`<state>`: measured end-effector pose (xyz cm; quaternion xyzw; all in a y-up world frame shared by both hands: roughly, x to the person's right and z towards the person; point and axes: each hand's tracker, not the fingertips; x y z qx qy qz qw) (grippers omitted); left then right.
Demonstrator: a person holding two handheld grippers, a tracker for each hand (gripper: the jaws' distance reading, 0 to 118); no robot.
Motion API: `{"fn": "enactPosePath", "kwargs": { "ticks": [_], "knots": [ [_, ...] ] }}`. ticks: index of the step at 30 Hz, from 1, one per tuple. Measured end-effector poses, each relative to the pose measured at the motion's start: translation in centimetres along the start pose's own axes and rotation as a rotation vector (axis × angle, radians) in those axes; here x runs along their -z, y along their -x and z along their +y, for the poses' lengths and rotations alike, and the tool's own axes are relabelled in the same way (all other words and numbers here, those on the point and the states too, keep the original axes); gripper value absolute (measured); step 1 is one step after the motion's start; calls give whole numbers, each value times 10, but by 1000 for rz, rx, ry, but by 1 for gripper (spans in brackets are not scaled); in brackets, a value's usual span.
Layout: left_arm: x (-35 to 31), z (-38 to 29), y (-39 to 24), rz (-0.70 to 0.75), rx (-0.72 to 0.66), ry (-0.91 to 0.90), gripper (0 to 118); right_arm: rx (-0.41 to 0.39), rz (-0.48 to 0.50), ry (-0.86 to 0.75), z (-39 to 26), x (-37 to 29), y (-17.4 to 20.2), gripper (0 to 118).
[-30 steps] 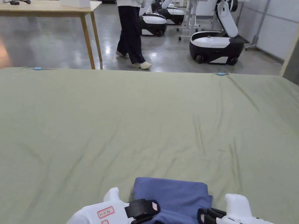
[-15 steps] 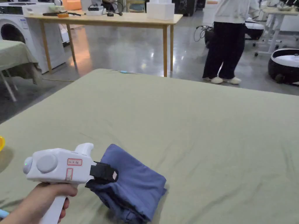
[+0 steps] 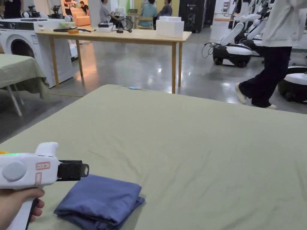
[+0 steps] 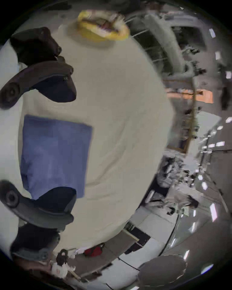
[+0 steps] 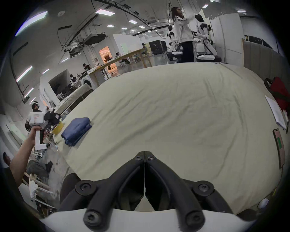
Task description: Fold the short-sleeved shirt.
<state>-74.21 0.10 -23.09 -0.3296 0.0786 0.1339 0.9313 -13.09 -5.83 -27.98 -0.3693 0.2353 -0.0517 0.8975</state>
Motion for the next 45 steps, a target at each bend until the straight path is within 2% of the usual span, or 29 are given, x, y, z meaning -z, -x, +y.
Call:
{"fn": "enactPosePath", "kwargs": {
  "ticks": [2,3,4,5,6,7,10,12,15,21,36,37,38,39,40,41,42,44,45],
  "knots": [
    [-9,7,-25,11,96,-101,109,-17,-46,-46,10,-12,-12,1],
    [-15,9,-50,16,136,-151,104,-21,-77,-73,17,-19,-20,1],
    [-20,11,-71,5,168,-178,86,-26,-97,-103,23,-27,-26,1],
    [-26,9,-109,0,206,-220,63,-31,-119,-153,33,-36,-33,1],
    [-28,10,-133,8,233,-255,32,-40,-139,-194,41,-44,-38,1],
    [-29,10,-162,13,286,-311,8,-56,-170,-242,53,-55,-42,1],
    [-19,15,-225,-49,298,-406,6,-104,-245,-395,90,-83,-57,1],
    [-18,22,-264,-86,251,-434,6,-109,-284,-474,112,-95,-68,1],
    [-16,32,-312,-79,257,-476,6,-116,-297,-566,141,-110,-81,1],
    [-10,48,-365,-67,261,-491,6,-156,-318,-598,178,-120,-88,1],
    [-27,64,-387,-42,277,-518,9,-189,-301,-617,192,-115,-70,1],
    [-29,65,-388,-45,272,-522,18,-189,-302,-616,192,-114,-69,3],
    [-30,66,-387,-51,270,-523,37,-190,-304,-618,191,-114,-69,10],
    [-31,68,-387,-55,269,-522,67,-198,-307,-619,191,-114,-67,23],
    [-32,70,-387,-62,275,-511,95,-202,-319,-620,191,-112,-65,44],
    [-31,70,-386,-66,276,-505,101,-206,-323,-611,193,-111,-65,59],
    [-32,69,-386,-71,277,-511,101,-212,-321,-589,195,-110,-64,72],
    [-34,70,-386,-71,280,-527,103,-213,-317,-589,194,-109,-64,84],
    [-34,71,-386,-71,280,-526,103,-215,-319,-591,195,-109,-63,84]
  ]
}}
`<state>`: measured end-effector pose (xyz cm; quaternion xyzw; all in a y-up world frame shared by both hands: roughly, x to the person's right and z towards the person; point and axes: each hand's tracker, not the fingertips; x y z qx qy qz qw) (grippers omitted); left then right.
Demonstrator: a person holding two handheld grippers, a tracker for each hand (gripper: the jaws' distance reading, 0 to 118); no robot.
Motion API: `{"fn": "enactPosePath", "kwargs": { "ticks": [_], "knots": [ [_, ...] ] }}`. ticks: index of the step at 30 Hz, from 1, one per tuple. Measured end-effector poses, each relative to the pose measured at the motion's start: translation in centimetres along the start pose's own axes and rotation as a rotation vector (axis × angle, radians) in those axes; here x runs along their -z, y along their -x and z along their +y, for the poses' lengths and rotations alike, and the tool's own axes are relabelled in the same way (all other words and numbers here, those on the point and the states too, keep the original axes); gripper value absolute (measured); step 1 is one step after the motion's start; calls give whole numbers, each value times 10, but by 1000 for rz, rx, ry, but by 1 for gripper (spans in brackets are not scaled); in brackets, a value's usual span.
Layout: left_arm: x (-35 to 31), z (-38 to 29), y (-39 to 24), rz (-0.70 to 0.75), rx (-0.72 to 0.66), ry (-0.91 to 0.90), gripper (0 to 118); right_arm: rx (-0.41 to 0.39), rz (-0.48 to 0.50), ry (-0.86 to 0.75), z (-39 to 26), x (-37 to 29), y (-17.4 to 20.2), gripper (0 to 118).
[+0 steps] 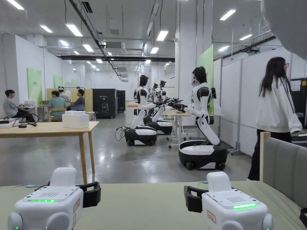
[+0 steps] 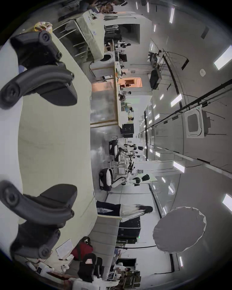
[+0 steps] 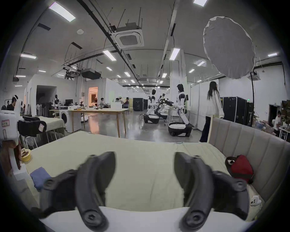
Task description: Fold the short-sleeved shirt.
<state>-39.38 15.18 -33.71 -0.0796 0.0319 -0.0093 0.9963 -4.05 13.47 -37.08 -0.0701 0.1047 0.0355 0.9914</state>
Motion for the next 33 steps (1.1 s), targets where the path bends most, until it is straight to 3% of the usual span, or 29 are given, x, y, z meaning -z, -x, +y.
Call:
{"fn": "enactPosePath", "kwargs": {
  "ticks": [2,4,10,23,27,29,33],
  "knots": [
    [-1,1,1,-4,-7,-6,115,0,-8,-5,1,-1,2,106],
    [-3,1,0,-3,-8,-12,117,4,-6,-13,2,-3,4,112],
    [-5,0,1,4,-18,-31,118,-9,-20,-20,2,-3,6,118],
    [-11,8,0,-12,-26,-47,118,38,48,6,13,-6,11,118],
    [-11,8,-1,-10,-23,-48,118,31,166,-9,14,-15,8,118],
    [-13,9,0,-14,-28,-48,118,28,146,-7,16,-16,8,118],
    [-12,10,1,-6,-20,-47,118,33,-32,16,22,-15,14,118]
  ]
}}
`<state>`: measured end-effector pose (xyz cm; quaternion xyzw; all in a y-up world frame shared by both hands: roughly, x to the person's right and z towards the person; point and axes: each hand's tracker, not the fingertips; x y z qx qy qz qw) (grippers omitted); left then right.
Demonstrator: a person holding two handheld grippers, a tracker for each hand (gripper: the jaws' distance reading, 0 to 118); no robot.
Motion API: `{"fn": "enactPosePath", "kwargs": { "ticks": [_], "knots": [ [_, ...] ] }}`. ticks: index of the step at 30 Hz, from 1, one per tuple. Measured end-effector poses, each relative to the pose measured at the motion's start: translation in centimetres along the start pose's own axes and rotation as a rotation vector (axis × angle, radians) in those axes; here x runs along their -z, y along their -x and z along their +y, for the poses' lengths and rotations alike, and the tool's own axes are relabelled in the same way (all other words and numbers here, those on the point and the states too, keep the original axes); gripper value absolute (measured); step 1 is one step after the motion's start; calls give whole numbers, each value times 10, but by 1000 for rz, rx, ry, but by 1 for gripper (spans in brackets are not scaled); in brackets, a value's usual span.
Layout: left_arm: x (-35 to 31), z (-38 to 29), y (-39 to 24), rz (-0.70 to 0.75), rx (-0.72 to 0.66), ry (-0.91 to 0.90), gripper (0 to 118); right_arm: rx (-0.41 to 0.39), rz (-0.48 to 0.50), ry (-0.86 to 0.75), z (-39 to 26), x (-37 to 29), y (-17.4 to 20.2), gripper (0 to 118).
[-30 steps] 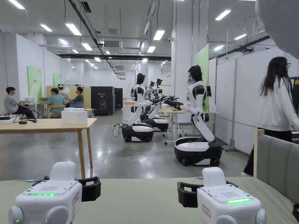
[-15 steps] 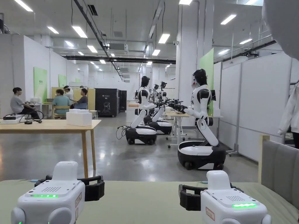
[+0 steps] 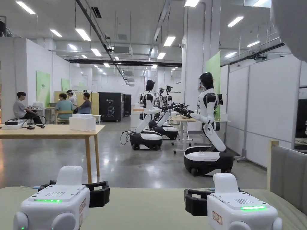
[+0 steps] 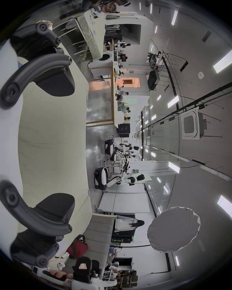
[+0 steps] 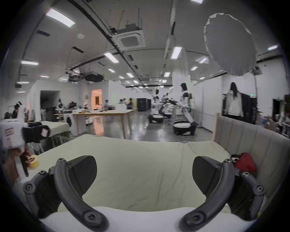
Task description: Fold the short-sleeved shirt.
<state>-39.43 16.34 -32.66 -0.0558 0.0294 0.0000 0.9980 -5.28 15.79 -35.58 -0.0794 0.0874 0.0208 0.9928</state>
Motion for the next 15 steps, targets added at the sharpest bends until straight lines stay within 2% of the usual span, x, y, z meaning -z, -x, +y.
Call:
{"fn": "enactPosePath", "kwargs": {
  "ticks": [3,6,12,15],
  "knots": [
    [-1,0,1,-10,-14,3,118,-26,9,-17,3,-3,4,118],
    [0,-1,1,-14,-24,6,118,8,58,-21,6,-8,4,118],
    [-1,-4,2,-13,-35,10,118,18,-16,23,7,-5,12,118],
    [-1,-6,2,-17,-40,12,118,21,-12,20,2,-4,11,118]
  ]
}}
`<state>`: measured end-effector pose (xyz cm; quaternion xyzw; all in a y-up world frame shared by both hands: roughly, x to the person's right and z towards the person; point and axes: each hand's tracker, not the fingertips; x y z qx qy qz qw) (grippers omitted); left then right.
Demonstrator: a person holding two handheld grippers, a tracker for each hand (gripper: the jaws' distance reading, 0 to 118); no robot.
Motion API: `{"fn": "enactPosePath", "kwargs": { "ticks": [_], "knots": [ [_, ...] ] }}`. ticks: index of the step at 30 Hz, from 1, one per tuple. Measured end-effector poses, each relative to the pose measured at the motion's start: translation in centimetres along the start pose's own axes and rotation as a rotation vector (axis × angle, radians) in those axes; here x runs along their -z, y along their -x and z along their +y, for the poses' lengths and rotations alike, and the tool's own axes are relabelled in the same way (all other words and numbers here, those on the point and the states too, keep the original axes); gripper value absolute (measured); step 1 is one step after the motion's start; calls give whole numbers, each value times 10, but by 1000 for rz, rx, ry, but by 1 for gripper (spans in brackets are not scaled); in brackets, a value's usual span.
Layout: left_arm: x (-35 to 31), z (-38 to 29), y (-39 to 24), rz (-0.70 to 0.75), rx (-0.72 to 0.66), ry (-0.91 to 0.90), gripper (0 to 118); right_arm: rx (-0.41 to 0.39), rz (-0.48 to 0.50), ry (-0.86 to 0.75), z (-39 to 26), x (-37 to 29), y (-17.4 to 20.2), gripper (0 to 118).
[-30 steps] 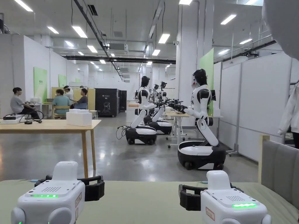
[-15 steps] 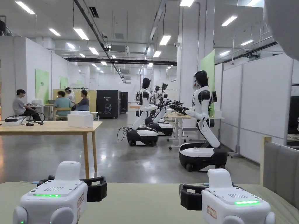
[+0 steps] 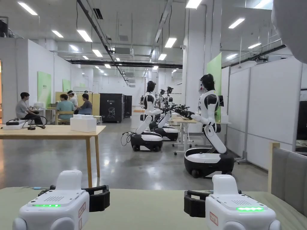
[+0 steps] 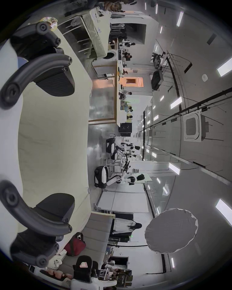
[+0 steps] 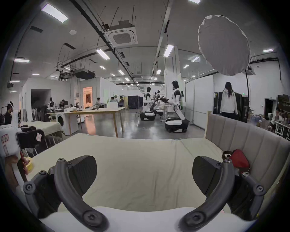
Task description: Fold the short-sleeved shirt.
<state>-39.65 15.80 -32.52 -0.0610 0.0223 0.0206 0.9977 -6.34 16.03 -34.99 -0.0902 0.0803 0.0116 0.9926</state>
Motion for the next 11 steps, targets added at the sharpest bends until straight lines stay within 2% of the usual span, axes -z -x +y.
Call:
{"fn": "enactPosePath", "kwargs": {
  "ticks": [2,5,8,10,11],
  "knots": [
    [0,-1,0,1,0,3,118,22,34,14,-2,1,-2,118],
    [0,-2,1,10,-1,0,118,41,-11,-5,-3,3,-1,118],
    [-1,-2,0,16,-3,-4,118,19,-17,-13,-2,0,-2,118],
    [-2,-2,-2,19,0,-9,118,17,62,-46,-2,-5,-5,118],
    [-3,-2,-3,16,1,-13,118,30,66,-39,-2,-6,-8,118]
  ]
}}
